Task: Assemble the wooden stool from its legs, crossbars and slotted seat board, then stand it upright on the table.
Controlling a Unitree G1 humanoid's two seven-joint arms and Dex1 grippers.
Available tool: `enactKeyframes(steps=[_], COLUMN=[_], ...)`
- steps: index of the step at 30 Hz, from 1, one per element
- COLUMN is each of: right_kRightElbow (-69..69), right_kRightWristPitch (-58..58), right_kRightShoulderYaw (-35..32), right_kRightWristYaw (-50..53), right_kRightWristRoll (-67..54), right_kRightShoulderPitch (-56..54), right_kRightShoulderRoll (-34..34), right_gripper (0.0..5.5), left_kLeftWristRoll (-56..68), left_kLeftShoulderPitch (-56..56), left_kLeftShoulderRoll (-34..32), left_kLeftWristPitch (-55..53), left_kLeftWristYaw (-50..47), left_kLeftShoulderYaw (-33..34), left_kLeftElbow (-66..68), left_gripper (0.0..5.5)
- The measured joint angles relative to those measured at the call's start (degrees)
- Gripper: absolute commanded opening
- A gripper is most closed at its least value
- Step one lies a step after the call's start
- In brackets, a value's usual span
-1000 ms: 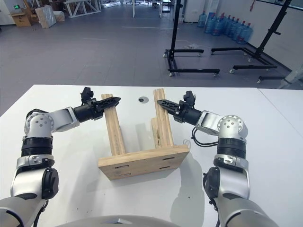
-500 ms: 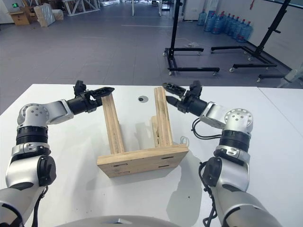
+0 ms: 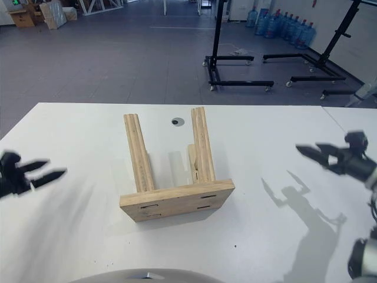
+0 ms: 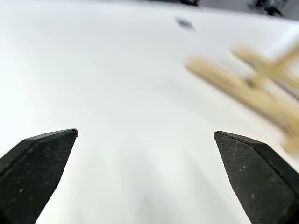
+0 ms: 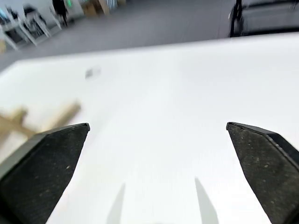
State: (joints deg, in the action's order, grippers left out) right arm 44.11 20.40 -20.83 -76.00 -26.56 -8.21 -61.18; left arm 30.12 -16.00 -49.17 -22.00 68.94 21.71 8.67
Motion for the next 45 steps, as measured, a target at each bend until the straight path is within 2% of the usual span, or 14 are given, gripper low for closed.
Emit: enactKeyframes(steps=[2, 4, 6, 8, 13, 18, 23, 27, 28, 33, 37, 40, 45], right_kRightElbow=[-7.2, -15.5, -27.1, -33.8, -37.6, -37.6, -38.1, -38.4, -38.2, -38.1, -38.5, -40.5, -42.9], right_kRightWristPitch=[-2.8, -3.2, -3.0, -2.5, -1.7, -1.6, -1.6, -1.7, -1.9, -1.7, 1.9, 4.5, 8.5], right_kRightShoulderYaw=[0.5, 2.1, 5.9, 9.9, 15.1, 18.7, 21.5, 22.9, 23.0, 23.1, 22.8, 22.8, 23.0], right_kRightWristYaw=[-6.8, -10.0, -10.1, -7.7, -0.6, 0.6, -1.2, -0.8, -0.4, 0.8, 1.2, 0.6, -0.6], right_kRightWristRoll=[0.7, 0.4, -0.4, -0.5, 0.2, 0.6, 0.5, 0.7, 0.7, 0.5, -1.4, -2.9, -4.5], right_kRightShoulderPitch=[9.5, 13.3, 14.6, 13.9, 9.6, 5.5, 4.3, 4.2, 4.1, 3.6, 3.4, 3.3, 3.4], right_kRightShoulderRoll=[-0.6, -0.3, 2.9, 7.7, 15.8, 19.2, 20.9, 22.3, 22.9, 24.2, 24.5, 24.2, 22.9], right_gripper=[5.4, 5.4, 5.4, 5.4, 5.4, 5.4, 5.4, 5.4, 5.4, 4.61, 3.96, 3.45, 2.62], left_kLeftWristRoll=[0.2, 0.8, 0.4, -2.2, -7.9, -7.0, -4.7, -7.4, -8.3, -7.4, 0.1, 5.5, 7.4], left_kLeftShoulderPitch=[-10.4, -13.7, -14.9, -11.7, -0.8, 2.4, 0.9, 2.7, 3.3, 3.6, 5.3, 7.3, 9.8], left_kLeftShoulderRoll=[1.2, 1.4, 1.4, 2.2, 8.8, 12.2, 12.6, 13.6, 14.4, 16.4, 16.7, 15.1, 11.3], left_kLeftWristPitch=[1.1, 1.9, 3.5, 4.7, 3.8, 1.0, -0.1, 1.5, 2.1, 1.5, -5.1, -11.6, -16.9], left_kLeftWristYaw=[3.1, 4.0, 3.7, -0.4, -11.5, -14.0, -14.0, -16.1, -17.0, -17.8, -17.1, -16.2, -14.4], left_kLeftShoulderYaw=[-0.3, -0.9, -2.6, -6.1, -16.1, -21.9, -23.9, -25.3, -26.1, -27.7, -25.9, -23.9, -23.5], left_kLeftElbow=[-12.2, -21.1, -31.4, -35.6, -33.9, -33.8, -36.5, -31.8, -30.4, -28.6, -29.5, -30.2, -30.2], left_gripper=[5.38, 5.38, 5.38, 5.38, 5.38, 5.38, 5.38, 5.38, 5.16, 4.52, 3.95, 3.52, 2.71])
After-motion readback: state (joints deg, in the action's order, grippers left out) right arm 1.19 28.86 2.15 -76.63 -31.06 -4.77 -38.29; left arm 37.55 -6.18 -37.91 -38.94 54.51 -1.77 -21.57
